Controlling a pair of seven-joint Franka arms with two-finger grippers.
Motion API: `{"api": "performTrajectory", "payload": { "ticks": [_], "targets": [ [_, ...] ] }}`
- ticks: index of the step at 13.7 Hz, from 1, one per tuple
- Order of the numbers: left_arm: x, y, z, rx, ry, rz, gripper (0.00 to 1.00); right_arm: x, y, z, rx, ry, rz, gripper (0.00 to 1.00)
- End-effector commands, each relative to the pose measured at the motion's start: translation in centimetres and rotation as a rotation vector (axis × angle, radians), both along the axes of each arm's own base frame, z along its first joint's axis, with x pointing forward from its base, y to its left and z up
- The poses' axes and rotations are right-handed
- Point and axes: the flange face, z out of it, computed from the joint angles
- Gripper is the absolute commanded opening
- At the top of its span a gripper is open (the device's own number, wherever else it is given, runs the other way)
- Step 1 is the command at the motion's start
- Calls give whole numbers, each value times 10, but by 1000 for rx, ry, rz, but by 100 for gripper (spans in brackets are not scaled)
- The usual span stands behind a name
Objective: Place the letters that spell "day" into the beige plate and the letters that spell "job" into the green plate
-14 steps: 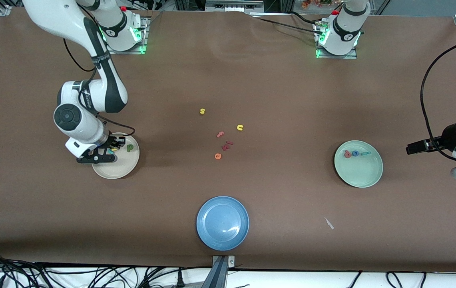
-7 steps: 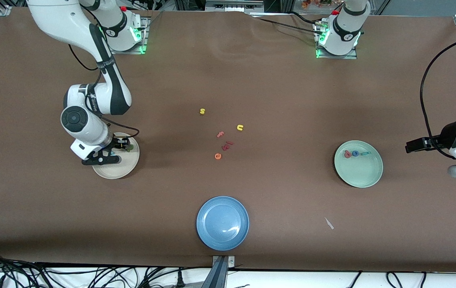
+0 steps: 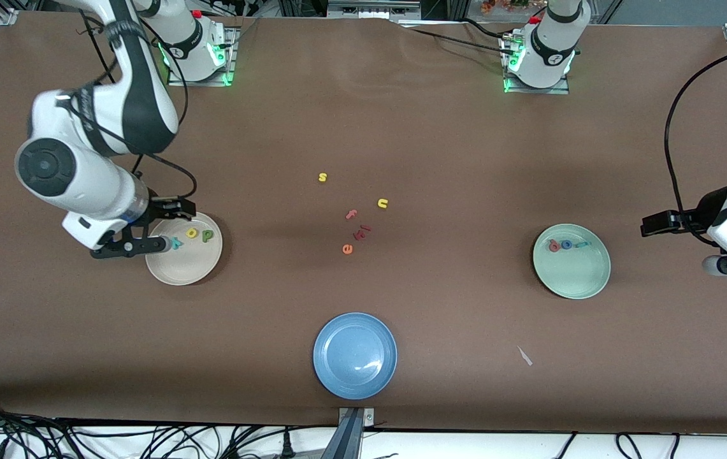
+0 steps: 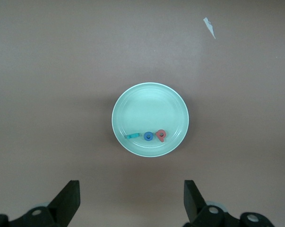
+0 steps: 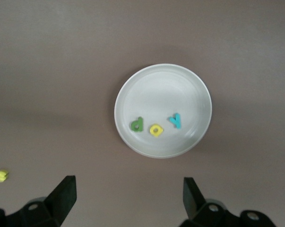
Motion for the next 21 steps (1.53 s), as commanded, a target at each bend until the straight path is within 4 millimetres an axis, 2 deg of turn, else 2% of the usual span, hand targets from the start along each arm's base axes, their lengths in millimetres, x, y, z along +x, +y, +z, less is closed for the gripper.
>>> {"api": "performTrajectory", "payload": {
  "ticks": [1,2,4,5,6,7,9,10,12,13,14,16,17,18,19,21],
  "targets": [
    [-7,5,4,-8,-5,-16,99,5,-1,33,-19,28,7,100],
    [-7,5,4,-8,-4,-16,99,4,-9,50,-5,4,-4,100],
    [-6,4,5,-8,-7,-17,99,0,-39,80,18,-33,-42,100],
    [-6,4,5,-8,-8,-17,100,4,-62,99,36,-77,-83,100],
    [-6,5,6,-6,-10,-19,99,2,-70,117,81,-104,-88,100],
    [-6,6,7,-6,-11,-18,99,-5,-73,123,101,-99,-83,100],
    [-6,1,5,-11,-3,-52,99,-10,-92,133,91,-112,-110,100],
    [-6,1,4,-12,1,-58,99,-13,-108,141,69,-123,-124,100],
    [-6,0,2,-14,6,-66,99,-31,-133,154,44,-131,-148,100],
    [-6,-1,1,-14,8,-67,99,-40,-131,156,33,-138,-142,100],
    [-6,-2,2,-14,6,-69,99,-52,-141,164,23,-168,-152,100],
    [-6,-4,4,-13,1,-69,100,-58,-152,167,20,-179,-162,100],
    [-8,-7,8,-15,-2,-67,99,-59,-167,168,20,-178,-181,100],
    [-8,-8,8,-14,1,-67,100,-62,-166,168,27,-159,-180,100],
    [-8,-9,10,-14,-2,-69,100,-64,-150,170,28,-159,-164,100],
    [-9,-3,12,-13,-5,-55,100,-59,-144,169,38,-186,-165,100]
  ]
}}
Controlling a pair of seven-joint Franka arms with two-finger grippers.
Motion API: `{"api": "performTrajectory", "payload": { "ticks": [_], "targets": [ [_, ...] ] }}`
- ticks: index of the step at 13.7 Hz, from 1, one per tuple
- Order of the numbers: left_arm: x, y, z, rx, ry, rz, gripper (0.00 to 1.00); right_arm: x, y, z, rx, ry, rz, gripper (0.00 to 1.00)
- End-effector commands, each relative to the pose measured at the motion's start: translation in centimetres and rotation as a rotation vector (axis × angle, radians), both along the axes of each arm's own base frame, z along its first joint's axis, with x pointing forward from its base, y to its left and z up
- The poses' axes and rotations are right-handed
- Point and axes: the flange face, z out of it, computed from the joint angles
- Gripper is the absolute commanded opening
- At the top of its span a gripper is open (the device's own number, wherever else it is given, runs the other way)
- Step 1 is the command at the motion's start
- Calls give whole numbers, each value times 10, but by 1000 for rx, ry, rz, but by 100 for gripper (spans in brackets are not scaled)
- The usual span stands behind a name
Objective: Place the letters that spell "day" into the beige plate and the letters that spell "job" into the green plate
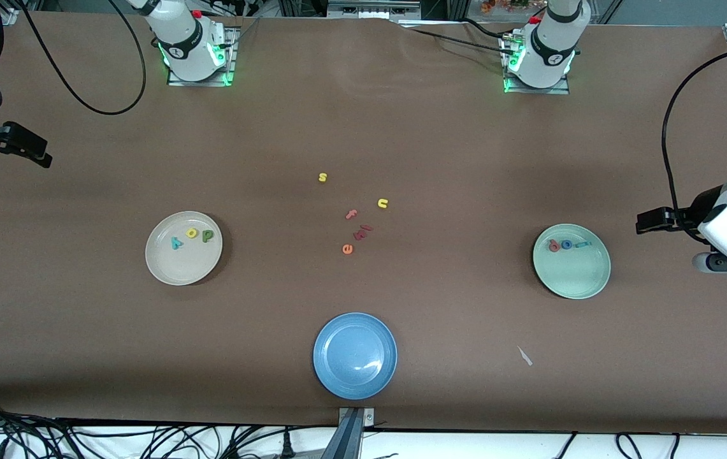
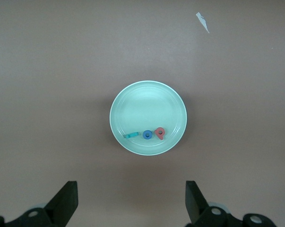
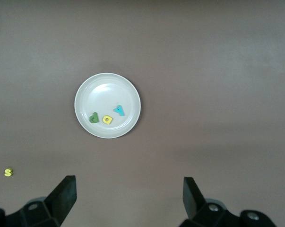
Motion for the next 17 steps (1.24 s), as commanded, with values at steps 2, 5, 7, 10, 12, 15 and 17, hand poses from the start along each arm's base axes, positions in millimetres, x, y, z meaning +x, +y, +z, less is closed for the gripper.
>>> {"api": "performTrajectory", "payload": {
  "ticks": [2,5,7,10,12,15,17],
  "targets": [
    [-6,7,10,-13,-4,5,100,-3,20,1,3,-36,15,100],
    [-5,17,6,-11,-1,3,100,-4,22,-3,7,-41,-33,100],
    [-3,12,1,-9,2,-5,100,-6,22,-3,8,-46,-36,100],
    [-2,17,-3,-12,8,2,100,-3,20,-7,22,-33,-33,100],
    [2,12,-17,-18,29,-2,100,-2,15,-14,56,-11,-47,100],
    [2,13,-19,-26,32,-1,100,-2,13,-12,49,-16,-44,100],
    [2,14,-19,-19,31,-2,99,-3,15,-9,41,-19,-37,100]
  ]
}}
